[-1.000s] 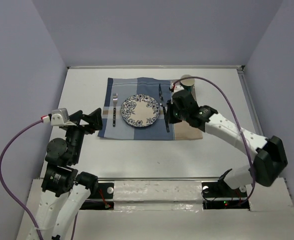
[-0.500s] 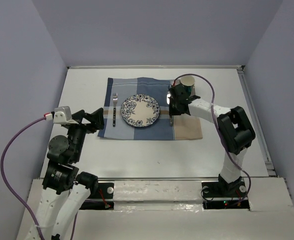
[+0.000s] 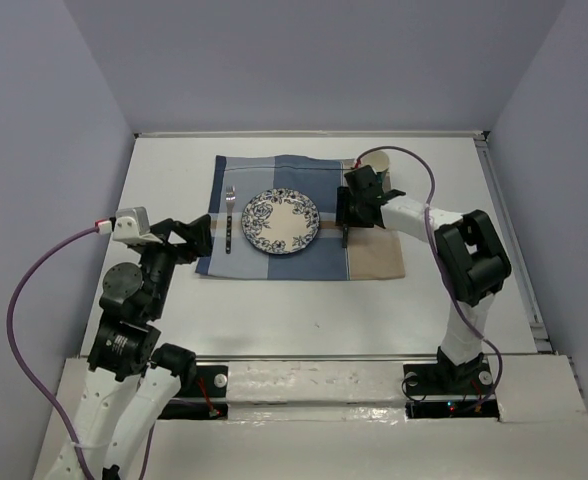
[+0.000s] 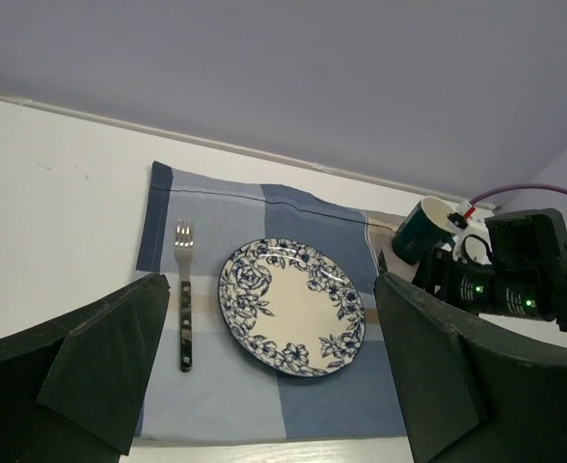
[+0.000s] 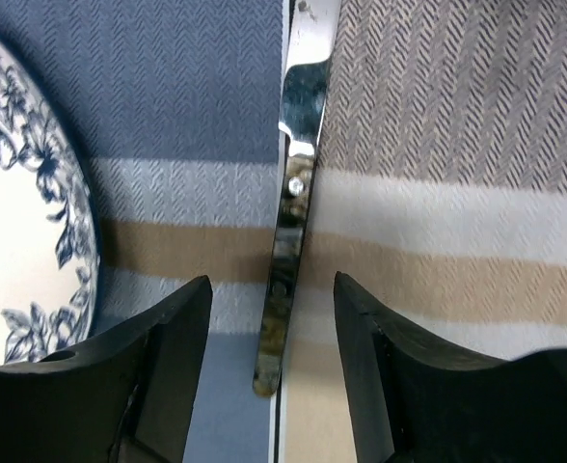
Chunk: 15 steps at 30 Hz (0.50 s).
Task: Set the dinner table for one person
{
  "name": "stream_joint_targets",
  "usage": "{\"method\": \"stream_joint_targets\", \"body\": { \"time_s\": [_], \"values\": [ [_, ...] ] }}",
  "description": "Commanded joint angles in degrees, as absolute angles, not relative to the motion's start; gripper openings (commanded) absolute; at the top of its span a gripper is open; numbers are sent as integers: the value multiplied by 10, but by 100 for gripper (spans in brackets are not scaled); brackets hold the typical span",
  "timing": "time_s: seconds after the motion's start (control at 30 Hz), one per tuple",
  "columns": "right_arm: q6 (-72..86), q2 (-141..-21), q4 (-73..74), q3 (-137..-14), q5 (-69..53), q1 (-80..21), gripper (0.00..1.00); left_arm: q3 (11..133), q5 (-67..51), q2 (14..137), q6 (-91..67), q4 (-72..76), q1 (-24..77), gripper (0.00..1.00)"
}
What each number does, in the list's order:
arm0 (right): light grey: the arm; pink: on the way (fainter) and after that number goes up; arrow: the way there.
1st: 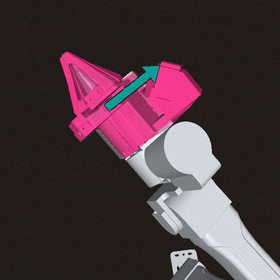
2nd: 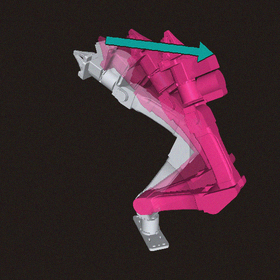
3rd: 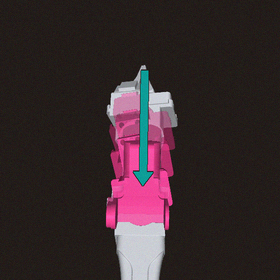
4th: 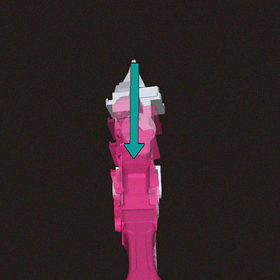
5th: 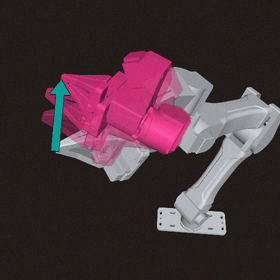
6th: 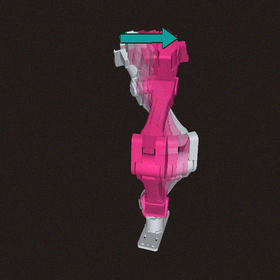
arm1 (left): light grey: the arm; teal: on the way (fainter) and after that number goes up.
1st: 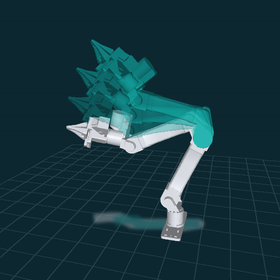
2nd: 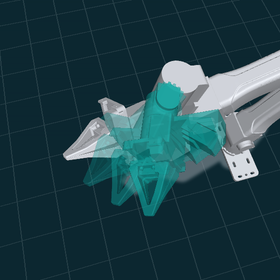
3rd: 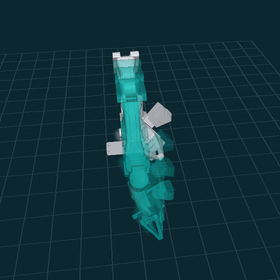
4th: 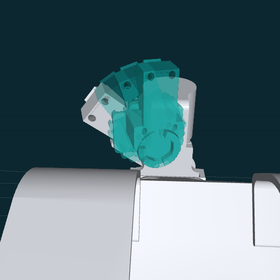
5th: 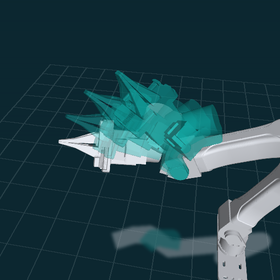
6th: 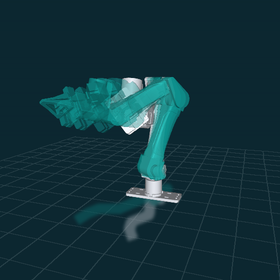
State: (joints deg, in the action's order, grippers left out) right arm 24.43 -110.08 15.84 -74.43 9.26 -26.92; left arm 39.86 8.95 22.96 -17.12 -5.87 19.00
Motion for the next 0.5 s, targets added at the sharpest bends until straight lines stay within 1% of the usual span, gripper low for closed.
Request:
{"method": "stream_joint_targets", "body": {
  "time_s": [0.0,0.03,0.1,0.13,0.17,0.23,0.33,0.37,0.4,0.47],
  "values": [
    [248,-1008,132,-728,69,-269,60,405,76,242,-175,-37,187,99],
    [244,-958,116,-716,42,-269,60,410,71,243,-174,-36,187,99],
    [234,-899,87,-673,20,-269,60,414,69,244,-175,-33,187,99],
    [230,-870,87,-659,12,-275,60,416,69,244,-175,-33,187,99],
    [229,-812,81,-648,4,-275,60,419,68,247,-175,-32,187,99],
    [225,-754,76,-613,-19,-275,60,424,70,250,-174,-26,187,99],
    [222,-614,74,-565,-65,-275,60,435,73,257,-178,-19,187,99],
    [223,-613,71,-553,-73,-275,59,438,72,258,-178,-18,187,99],
    [223,-560,67,-540,-82,-275,59,440,64,258,-179,-14,187,99],
    [224,-510,55,-505,-100,-275,59,450,55,259,-185,-10,187,99]
  ]
}}
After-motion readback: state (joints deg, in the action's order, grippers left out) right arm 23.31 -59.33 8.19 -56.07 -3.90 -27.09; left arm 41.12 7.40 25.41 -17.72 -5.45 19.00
